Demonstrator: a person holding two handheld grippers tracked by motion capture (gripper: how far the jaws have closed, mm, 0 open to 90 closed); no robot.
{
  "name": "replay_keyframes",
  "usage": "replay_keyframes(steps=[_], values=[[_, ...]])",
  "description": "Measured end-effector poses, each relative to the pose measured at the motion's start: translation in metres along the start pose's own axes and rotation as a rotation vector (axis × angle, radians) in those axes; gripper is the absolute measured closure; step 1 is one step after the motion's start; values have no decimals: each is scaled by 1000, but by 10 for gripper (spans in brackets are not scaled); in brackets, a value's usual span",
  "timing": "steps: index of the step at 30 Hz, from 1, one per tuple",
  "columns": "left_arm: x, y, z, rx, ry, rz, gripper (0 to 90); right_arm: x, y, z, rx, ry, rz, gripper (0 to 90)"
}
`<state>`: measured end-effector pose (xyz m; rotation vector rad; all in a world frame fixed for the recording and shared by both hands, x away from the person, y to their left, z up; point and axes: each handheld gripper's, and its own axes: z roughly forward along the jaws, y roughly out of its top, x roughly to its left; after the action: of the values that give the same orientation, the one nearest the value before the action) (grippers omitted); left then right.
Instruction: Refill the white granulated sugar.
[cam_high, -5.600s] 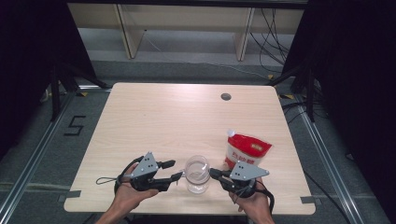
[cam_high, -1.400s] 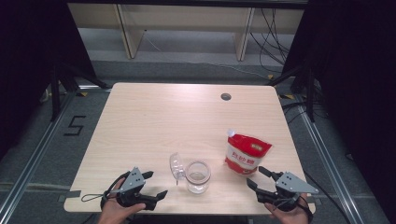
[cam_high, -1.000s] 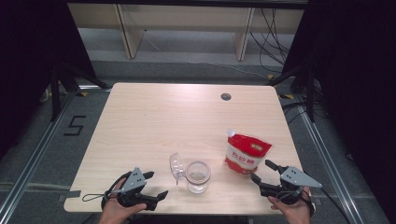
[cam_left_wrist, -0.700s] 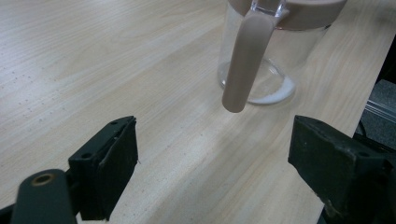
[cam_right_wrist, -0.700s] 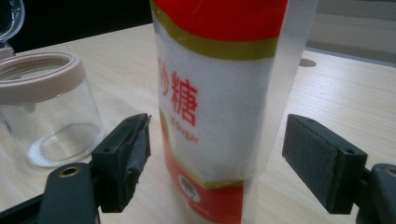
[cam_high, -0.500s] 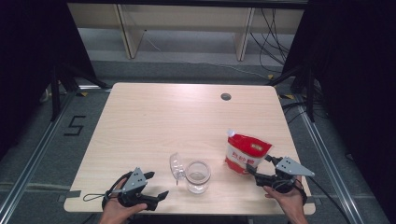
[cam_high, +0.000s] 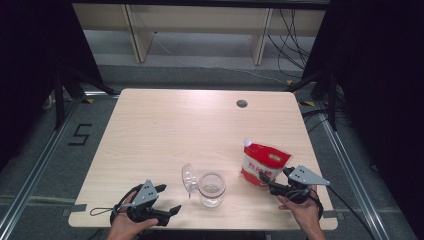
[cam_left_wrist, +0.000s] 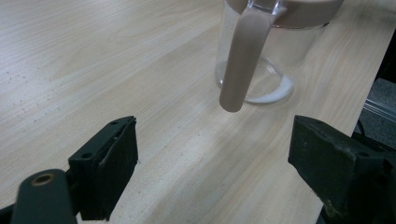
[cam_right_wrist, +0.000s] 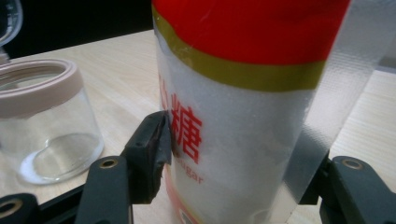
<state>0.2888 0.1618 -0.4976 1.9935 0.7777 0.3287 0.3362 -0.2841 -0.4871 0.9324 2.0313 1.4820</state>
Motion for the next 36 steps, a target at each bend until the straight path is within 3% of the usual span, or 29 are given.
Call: replay_keyframes(steps=[1,2,4,5,6,7,9,12,15,16,17,18,19,21,23,28,29,31,32,33,36], values=[[-1,-1,1,-7,2,-11,155,5,-1,1,-21,-31,31,417],[-1,-1,2,-16,-2,-18,155,8,0,1,-9,-47,26,419],[-1,0,1,-2,-1,-11,154,17,1,2,-4,-95,60,426],[-1,-1,1,-8,-3,-13,154,18,2,3,-7,-110,31,427],[-1,-1,1,-9,-3,-12,155,23,2,4,-6,-118,78,428],[-1,-1,1,-9,-2,-12,155,23,2,5,-14,-128,58,428],[-1,-1,1,-8,-2,-10,155,30,3,4,11,-180,71,428],[1,0,1,-8,-4,13,155,34,3,6,-3,-216,59,427],[-1,-1,1,-8,-3,-12,154,31,0,6,-22,-185,71,421],[-1,-1,1,-14,-4,-18,155,29,-1,6,-26,-162,81,404],[-1,-1,1,-15,-5,-19,154,23,-2,6,-26,-134,44,392],[-1,-1,1,-15,-6,-20,154,19,-5,9,-57,-98,61,381],[1,-1,0,10,5,10,155,17,-5,8,-45,-76,55,366],[-1,-1,1,-10,-7,-8,155,14,-6,9,-43,-40,68,367],[-2,-1,1,-17,-2,-13,155,12,-6,10,-27,-15,42,340],[-1,-1,2,-14,-13,-7,154,4,-8,18,-71,24,-29,366],[-1,-1,1,-15,-10,-7,155,4,-9,17,-59,25,-41,376],[-2,-1,1,-18,-5,-12,155,4,-12,20,-54,35,-22,394],[-1,-1,1,-20,-9,-8,155,1,-12,21,-60,28,-46,393],[0,0,1,-14,-11,5,155,3,-13,24,-90,5,-37,394],[-2,-1,1,-17,-8,-11,155,-1,-12,25,-77,53,-81,400]])
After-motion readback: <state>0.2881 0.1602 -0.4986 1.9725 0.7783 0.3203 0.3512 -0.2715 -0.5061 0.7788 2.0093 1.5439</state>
